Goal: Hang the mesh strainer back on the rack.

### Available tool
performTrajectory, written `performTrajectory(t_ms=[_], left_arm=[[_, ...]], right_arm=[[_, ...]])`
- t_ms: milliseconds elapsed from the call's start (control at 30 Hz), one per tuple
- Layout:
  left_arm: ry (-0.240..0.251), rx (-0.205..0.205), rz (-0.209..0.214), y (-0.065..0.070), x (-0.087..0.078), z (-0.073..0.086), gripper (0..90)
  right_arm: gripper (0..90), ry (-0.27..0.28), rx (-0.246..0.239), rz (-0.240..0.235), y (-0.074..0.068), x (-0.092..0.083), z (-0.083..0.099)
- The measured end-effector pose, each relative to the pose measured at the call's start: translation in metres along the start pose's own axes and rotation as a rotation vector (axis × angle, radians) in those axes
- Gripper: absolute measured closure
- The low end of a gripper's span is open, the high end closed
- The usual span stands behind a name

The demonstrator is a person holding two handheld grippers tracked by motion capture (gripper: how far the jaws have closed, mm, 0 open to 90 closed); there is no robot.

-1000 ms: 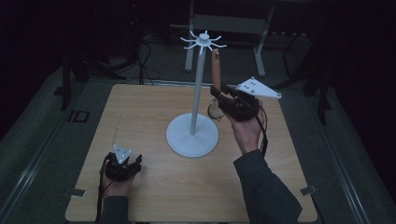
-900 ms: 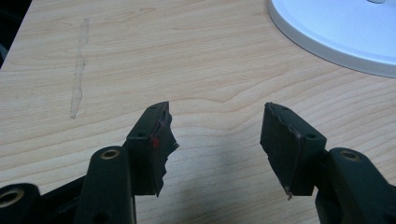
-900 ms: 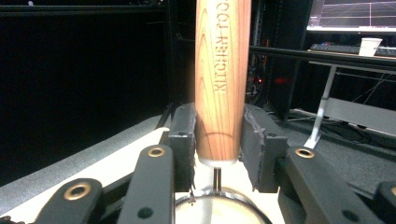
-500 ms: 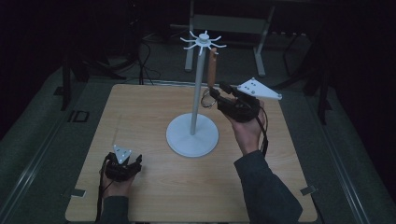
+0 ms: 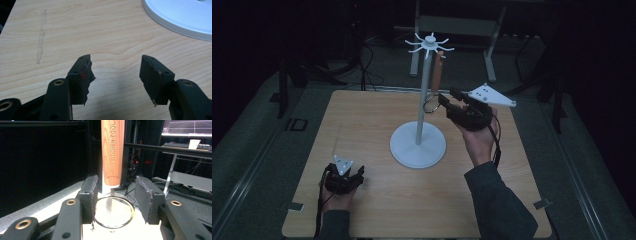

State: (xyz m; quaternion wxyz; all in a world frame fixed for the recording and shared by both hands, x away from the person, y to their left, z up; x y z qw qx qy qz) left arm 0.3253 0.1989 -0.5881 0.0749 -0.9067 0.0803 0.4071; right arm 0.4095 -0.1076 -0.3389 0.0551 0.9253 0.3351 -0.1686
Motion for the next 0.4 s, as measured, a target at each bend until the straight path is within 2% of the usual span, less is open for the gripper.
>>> performTrajectory(t_ms=[400], left_arm=[[-0.004, 0.005, -0.001, 0.0003, 0.0008, 0.0001, 43.2]], right_arm=[[52.2, -0.018, 0.009, 0.007, 0.0073, -0.0032, 0.0067]])
Point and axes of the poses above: each handheld gripper's, and its own axes: x roughly forward along the jaws, z roughly out of its underside, y roughly to its right, the point moved 7 cm from there along x, roughly forward along the jaws, and after that the axes turned 11 degrees about -y, right-handed, at the moved point
